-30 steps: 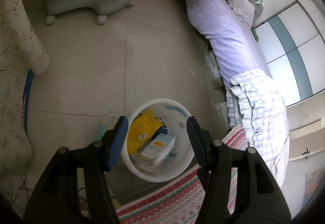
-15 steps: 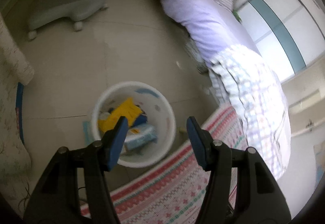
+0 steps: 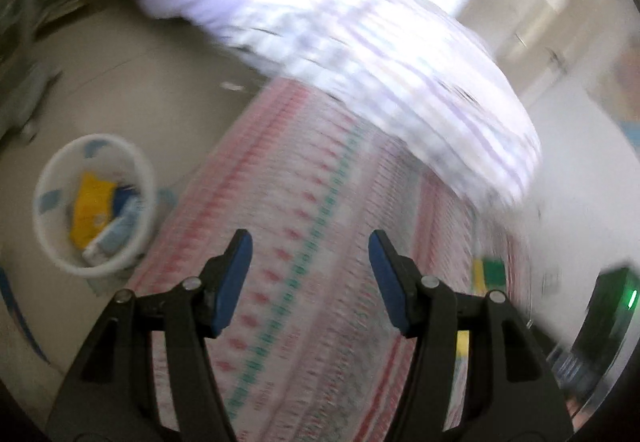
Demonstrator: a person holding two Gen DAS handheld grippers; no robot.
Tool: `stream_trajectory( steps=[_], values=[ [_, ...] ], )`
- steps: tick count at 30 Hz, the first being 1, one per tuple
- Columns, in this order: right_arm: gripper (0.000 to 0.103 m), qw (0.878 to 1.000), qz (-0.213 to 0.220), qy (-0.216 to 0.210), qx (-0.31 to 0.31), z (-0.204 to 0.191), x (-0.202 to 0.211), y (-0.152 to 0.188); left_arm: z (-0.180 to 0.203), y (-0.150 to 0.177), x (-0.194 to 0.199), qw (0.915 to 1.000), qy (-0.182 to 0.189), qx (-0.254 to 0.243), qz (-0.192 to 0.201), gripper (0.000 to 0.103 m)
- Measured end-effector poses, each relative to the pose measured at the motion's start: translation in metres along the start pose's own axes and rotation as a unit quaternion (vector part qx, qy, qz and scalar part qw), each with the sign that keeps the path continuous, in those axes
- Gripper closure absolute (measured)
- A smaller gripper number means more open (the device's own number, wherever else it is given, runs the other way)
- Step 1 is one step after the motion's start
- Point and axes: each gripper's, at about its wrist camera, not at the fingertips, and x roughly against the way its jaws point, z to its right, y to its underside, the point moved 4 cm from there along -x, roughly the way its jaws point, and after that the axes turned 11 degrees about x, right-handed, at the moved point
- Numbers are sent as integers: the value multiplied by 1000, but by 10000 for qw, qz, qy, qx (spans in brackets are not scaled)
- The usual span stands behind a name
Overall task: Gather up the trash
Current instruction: 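Move both tools back from the bin toward the bed, then grasp the yellow-and-white bowl by its rim with the left tool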
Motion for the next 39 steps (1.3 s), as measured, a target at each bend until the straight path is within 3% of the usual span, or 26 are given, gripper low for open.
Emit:
stream_trajectory(
  steps=[4, 6, 9, 12, 15, 21, 24, 26, 27, 35, 36, 39],
  values=[
    [30, 9947, 587, 150, -833, 73, 48, 5, 63, 46, -16, 9944, 401, -909, -371, 38],
    [30, 9893, 687, 399, -1223, 108, 63, 9, 97, 77, -25, 9861, 543, -1477, -533, 35],
    [30, 9813, 820, 398, -1695, 150, 82, 14, 135, 118, -42, 9707, 703, -2125, -876, 34],
    [30, 9748, 912, 491, -1976, 175, 93, 19, 166, 147, -59, 9579, 836, -2516, -1100, 33],
    [30, 9696, 828, 725, -2187, 197, 94, 27, 189, 167, -79, 9496, 875, -2748, -1228, 33],
    [30, 9593, 598, 804, -2640, 236, 87, 41, 213, 193, -111, 9362, 919, -3058, -1470, 33],
    [30, 9564, 465, 852, -2753, 247, 80, 45, 210, 197, -120, 9350, 896, -3066, -1538, 34],
    [30, 9532, 407, 819, -2882, 255, 73, 45, 209, 197, -123, 9349, 912, -3056, -1559, 61],
    [30, 9511, 388, 797, -2958, 259, 70, 45, 208, 196, -123, 9343, 932, -3061, -1570, 66],
    [30, 9554, 41, 989, -2782, 268, 40, 36, 197, 175, -109, 9445, 1055, -2679, -1580, 87],
    [30, 9558, 15, 972, -2775, 268, 36, 35, 194, 171, -107, 9468, 1031, -2613, -1573, 97],
    [30, 9568, -110, 921, -2756, 267, 24, 33, 183, 157, -101, 9532, 941, -2402, -1577, 98]
  ],
)
